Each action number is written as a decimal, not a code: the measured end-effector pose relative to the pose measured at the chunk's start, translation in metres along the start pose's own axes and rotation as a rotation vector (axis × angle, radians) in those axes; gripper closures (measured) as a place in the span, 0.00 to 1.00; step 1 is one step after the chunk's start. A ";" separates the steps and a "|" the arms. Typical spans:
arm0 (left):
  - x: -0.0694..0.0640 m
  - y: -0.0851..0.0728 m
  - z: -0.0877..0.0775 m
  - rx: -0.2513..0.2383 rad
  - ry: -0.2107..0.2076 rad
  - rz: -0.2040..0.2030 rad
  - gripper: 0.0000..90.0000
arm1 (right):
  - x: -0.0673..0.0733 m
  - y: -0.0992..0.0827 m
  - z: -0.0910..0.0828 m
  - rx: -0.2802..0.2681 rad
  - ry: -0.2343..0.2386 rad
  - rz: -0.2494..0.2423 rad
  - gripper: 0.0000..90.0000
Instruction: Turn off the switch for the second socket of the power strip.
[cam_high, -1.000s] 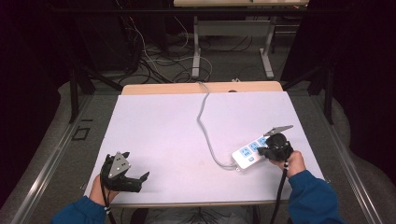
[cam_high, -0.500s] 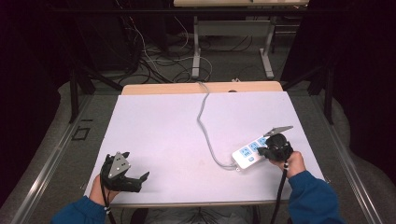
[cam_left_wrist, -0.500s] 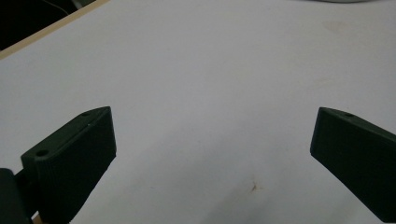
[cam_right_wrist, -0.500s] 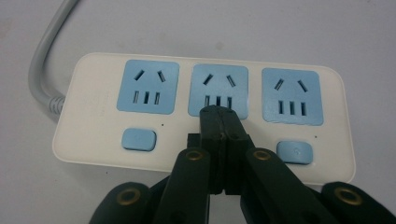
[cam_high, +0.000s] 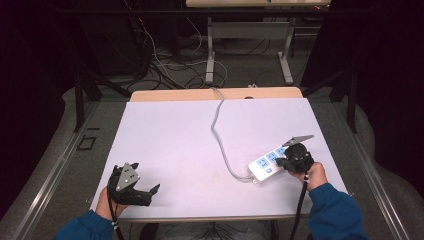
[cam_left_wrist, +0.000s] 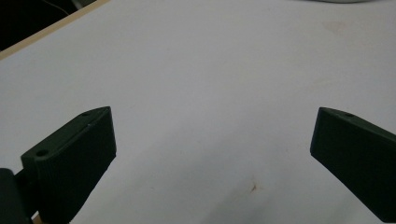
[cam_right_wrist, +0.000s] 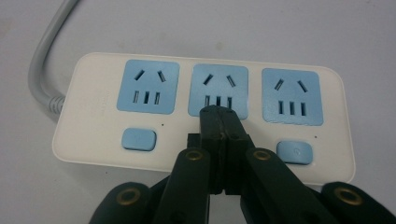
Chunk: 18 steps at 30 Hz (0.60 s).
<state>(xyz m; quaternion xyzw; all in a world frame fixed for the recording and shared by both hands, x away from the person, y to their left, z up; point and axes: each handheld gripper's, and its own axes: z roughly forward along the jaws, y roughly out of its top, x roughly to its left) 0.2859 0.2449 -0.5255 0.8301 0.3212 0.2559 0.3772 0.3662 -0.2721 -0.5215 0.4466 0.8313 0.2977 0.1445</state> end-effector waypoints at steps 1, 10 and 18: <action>0.000 0.000 0.000 0.000 0.000 0.000 0.00 | 0.000 0.000 0.000 0.000 -0.001 0.000 1.00; 0.000 0.000 0.000 0.001 0.000 0.001 0.00 | 0.001 0.000 0.000 -0.001 -0.009 -0.018 1.00; 0.000 0.000 0.000 0.001 0.001 0.003 0.00 | 0.001 -0.001 -0.001 -0.001 -0.001 -0.014 1.00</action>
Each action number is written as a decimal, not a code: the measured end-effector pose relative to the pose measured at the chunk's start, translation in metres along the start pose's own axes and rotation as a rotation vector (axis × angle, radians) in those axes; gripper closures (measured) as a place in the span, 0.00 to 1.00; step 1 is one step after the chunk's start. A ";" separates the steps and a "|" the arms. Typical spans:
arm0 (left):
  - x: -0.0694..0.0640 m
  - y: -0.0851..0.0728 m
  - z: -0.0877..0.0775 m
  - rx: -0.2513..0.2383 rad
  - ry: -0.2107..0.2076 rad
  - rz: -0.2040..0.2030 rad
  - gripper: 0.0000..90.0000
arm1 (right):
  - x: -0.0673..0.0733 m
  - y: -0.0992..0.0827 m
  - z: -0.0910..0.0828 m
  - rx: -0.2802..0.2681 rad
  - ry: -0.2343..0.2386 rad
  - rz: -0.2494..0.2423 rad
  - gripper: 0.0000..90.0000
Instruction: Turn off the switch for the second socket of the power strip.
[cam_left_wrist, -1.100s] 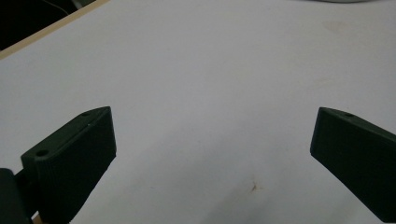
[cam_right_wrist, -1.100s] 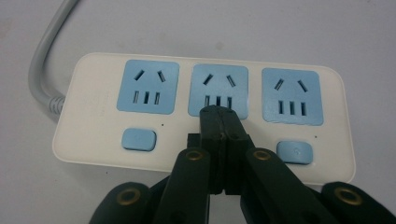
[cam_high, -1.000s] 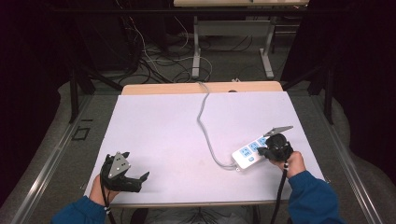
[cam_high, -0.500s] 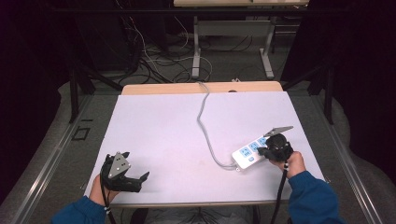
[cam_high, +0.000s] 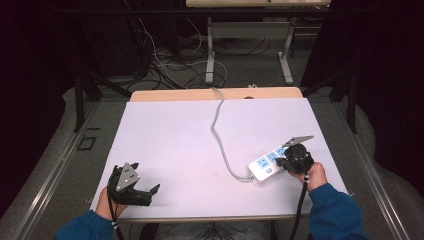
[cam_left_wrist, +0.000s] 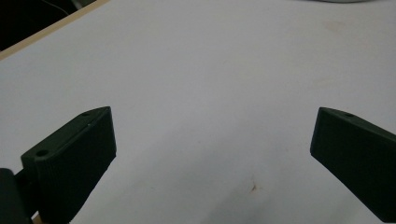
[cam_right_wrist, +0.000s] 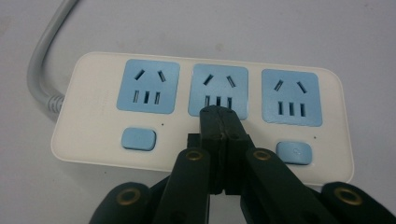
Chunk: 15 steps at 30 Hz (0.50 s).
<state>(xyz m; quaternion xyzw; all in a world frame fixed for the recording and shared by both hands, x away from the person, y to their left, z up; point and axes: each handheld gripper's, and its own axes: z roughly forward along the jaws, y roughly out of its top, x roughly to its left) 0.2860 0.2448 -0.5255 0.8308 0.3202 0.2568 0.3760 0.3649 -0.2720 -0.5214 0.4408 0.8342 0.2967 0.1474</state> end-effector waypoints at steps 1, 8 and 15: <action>0.000 0.000 0.000 -0.001 -0.001 -0.001 0.00 | 0.000 0.000 0.000 -0.001 0.000 -0.001 1.00; 0.000 0.000 0.000 -0.001 0.000 -0.002 0.00 | 0.000 0.000 0.000 -0.004 -0.009 -0.014 1.00; 0.000 0.000 0.000 -0.001 0.000 -0.002 0.00 | 0.000 0.000 0.000 -0.004 -0.010 -0.031 1.00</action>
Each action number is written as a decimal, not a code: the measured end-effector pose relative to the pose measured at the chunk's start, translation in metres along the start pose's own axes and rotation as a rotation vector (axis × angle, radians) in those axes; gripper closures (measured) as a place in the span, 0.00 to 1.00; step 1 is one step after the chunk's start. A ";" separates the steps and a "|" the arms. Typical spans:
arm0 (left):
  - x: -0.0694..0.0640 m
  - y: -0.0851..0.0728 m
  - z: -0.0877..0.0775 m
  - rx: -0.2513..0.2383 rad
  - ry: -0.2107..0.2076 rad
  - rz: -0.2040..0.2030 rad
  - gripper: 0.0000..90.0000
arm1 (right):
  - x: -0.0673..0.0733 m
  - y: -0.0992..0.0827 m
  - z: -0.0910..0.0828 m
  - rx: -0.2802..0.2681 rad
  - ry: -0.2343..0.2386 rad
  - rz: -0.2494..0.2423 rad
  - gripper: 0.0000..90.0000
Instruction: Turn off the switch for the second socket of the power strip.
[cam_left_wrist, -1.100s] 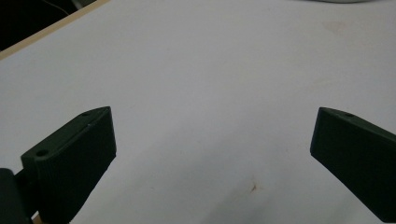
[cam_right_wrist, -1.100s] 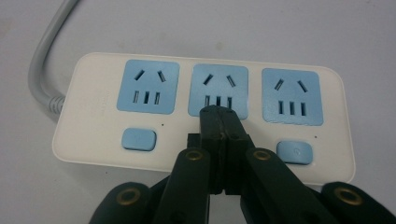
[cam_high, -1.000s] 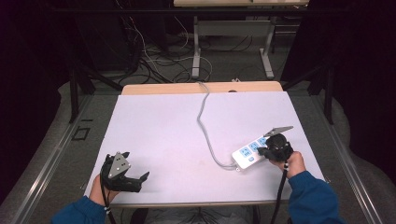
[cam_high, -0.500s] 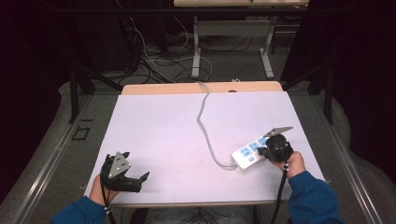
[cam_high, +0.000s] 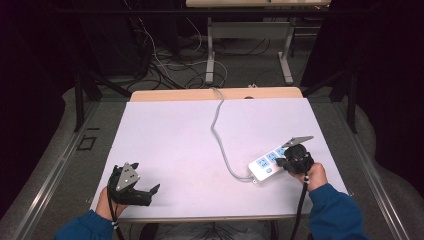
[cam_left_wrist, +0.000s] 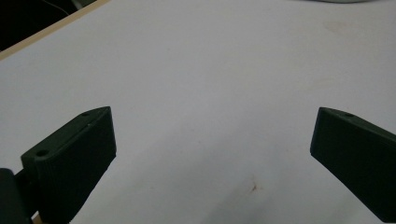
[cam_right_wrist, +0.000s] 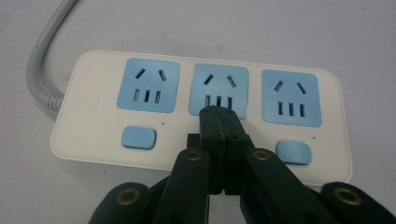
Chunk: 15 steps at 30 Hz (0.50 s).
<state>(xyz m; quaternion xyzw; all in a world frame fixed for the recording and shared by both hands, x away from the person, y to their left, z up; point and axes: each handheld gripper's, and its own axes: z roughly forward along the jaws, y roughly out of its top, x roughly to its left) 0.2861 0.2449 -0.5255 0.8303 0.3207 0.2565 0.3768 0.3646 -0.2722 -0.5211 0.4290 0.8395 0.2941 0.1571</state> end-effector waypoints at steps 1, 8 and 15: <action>0.000 0.000 0.000 0.000 0.000 0.000 0.00 | 0.000 0.000 0.000 0.000 0.000 0.000 1.00; 0.000 0.000 0.000 0.000 -0.001 0.000 0.00 | 0.000 0.000 0.000 -0.002 -0.004 0.002 1.00; 0.000 0.000 0.000 0.000 0.000 0.001 0.00 | 0.001 0.000 -0.001 0.001 -0.005 0.004 1.00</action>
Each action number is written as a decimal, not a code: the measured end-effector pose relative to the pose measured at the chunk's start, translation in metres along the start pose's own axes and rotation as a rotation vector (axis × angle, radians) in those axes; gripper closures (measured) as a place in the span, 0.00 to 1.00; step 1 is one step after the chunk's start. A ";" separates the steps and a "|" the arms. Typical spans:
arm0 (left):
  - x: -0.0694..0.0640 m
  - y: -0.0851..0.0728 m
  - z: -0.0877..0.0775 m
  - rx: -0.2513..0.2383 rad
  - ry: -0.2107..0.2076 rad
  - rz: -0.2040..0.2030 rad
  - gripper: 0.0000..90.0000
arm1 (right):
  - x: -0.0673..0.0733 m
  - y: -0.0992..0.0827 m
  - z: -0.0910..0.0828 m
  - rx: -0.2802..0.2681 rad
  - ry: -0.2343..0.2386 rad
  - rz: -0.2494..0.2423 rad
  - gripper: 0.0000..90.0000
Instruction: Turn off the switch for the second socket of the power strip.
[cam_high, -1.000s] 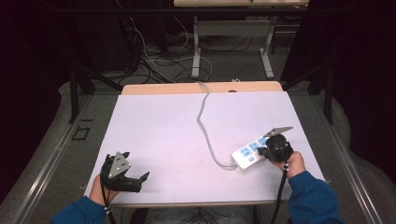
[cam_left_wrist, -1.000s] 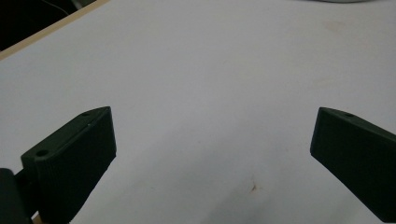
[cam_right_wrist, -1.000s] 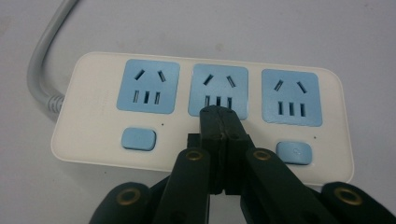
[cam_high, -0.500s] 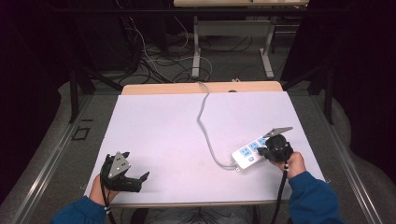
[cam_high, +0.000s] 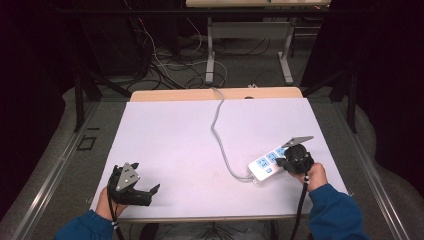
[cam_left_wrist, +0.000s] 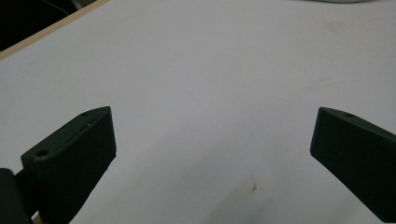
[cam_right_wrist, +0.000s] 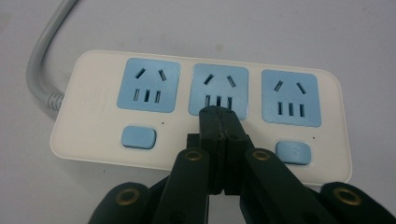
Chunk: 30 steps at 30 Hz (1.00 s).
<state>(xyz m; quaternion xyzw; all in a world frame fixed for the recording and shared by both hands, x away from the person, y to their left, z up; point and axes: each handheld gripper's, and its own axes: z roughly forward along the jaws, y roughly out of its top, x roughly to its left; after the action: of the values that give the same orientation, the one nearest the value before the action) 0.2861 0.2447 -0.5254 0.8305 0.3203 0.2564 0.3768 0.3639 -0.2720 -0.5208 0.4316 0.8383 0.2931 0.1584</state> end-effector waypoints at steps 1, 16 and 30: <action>0.000 0.000 0.000 0.000 0.000 0.001 0.00 | 0.000 0.000 0.000 -0.002 0.003 -0.004 1.00; 0.000 0.000 0.000 0.000 0.001 0.001 0.00 | 0.002 0.000 0.000 -0.009 -0.014 -0.014 1.00; 0.000 0.000 0.000 -0.001 0.000 0.000 0.00 | 0.002 0.000 -0.001 -0.010 0.001 0.000 1.00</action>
<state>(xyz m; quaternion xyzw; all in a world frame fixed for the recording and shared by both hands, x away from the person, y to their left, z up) 0.2858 0.2450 -0.5251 0.8303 0.3200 0.2567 0.3771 0.3625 -0.2708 -0.5202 0.4308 0.8369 0.2974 0.1598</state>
